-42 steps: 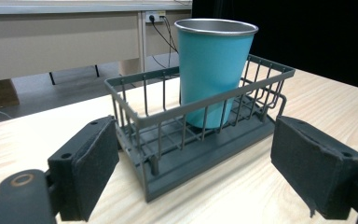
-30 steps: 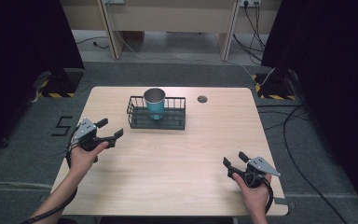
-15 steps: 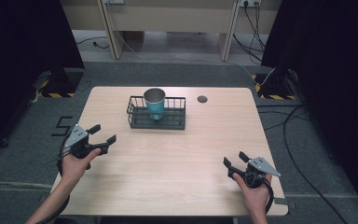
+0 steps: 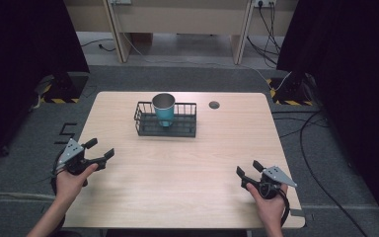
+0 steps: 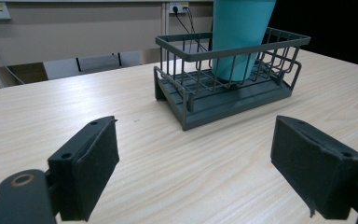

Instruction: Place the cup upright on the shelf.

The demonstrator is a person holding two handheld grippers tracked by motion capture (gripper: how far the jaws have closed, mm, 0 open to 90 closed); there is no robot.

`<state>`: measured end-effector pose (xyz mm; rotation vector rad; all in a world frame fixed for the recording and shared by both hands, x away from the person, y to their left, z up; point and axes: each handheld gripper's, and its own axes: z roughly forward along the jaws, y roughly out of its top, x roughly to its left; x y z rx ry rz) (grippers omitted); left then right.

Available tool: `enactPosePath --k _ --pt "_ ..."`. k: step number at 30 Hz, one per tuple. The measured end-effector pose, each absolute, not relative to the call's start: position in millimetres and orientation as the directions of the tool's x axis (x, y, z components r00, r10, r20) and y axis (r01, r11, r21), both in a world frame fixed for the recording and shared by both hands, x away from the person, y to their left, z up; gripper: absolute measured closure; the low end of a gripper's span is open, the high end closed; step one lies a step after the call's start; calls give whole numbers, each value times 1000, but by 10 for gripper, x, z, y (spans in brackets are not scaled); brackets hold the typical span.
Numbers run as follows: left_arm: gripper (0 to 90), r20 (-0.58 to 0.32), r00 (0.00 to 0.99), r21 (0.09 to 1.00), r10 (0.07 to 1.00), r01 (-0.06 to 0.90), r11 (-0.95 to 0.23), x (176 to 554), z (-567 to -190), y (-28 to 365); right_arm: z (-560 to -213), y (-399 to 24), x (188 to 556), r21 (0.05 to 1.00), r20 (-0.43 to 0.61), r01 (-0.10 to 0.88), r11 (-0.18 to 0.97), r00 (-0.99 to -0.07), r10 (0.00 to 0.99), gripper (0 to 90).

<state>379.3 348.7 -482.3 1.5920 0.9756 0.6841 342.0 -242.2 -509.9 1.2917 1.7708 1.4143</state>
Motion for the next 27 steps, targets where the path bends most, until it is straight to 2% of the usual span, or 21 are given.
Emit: enactPosePath --k 27 --pt "144 -89 426 958 900 283 -39 3568 -5100 3758 -5103 -2412 3421 936 151 352 2 -406 902 258"
